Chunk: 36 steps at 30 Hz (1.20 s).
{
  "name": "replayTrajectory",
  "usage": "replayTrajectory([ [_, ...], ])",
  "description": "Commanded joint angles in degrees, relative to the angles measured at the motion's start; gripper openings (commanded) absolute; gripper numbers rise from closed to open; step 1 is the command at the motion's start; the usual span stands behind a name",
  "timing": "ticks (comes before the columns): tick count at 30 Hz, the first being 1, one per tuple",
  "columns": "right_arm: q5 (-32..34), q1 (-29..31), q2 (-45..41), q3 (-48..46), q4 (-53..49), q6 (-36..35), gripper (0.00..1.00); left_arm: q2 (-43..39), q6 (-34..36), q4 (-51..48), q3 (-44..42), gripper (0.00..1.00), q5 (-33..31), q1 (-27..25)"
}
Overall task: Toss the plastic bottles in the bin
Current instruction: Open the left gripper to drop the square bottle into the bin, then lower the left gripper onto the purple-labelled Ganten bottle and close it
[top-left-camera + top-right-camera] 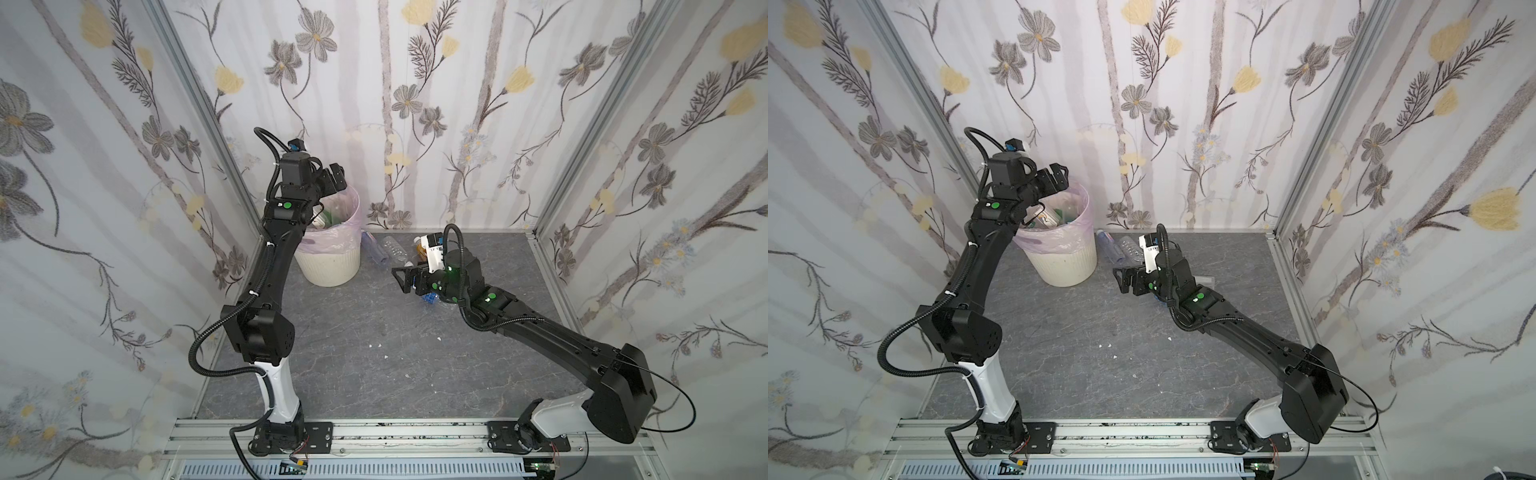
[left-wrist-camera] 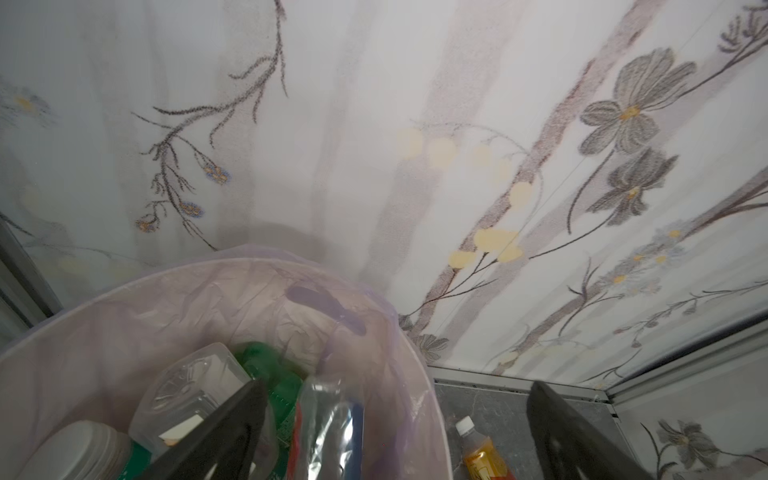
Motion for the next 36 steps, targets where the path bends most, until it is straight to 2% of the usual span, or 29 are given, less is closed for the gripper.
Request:
replayTrajectory([
  [1, -0.4, 0.1, 0.0, -0.5, 2.2, 1.1, 1.00, -4.4, -1.9, 1.6, -1.9, 1.00, 1.7, -0.6],
  [7, -1.0, 0.1, 0.1, -1.7, 3.4, 2.4, 1.00, -10.8, -1.6, 1.7, -7.6, 1.00, 1.0, -3.7],
  [13, 0.2, 0.1, -0.6, -2.4, 3.0, 3.1, 1.00, -15.6, -3.9, 2.0, -14.7, 1.00, 3.1, -7.8],
  [17, 1.0, 0.1, 0.1, -2.0, 1.9, 3.0, 1.00, -18.9, -8.5, 5.0, -23.1, 1.00, 6.9, -9.3],
  [22, 1.7, -0.2, 0.0, -3.1, 2.2, 4.0, 1.00, -22.3, -10.7, 8.6, -34.0, 1.00, 6.9, -12.6],
  [25, 1.7, -0.8, -1.2, -5.4, 3.4, 5.1, 1.00, -22.8, -12.8, 9.6, -38.1, 1.00, 5.4, -14.5],
  [28, 1.8, -1.6, -3.0, -8.0, 3.9, 5.9, 1.00, -22.0, -14.0, 9.7, -39.9, 1.00, 0.7, -17.6],
  [36, 3.6, -4.7, -12.4, -18.1, 4.5, 8.0, 1.00, -13.7, -19.6, 9.7, -38.5, 1.00, -12.4, -24.5],
])
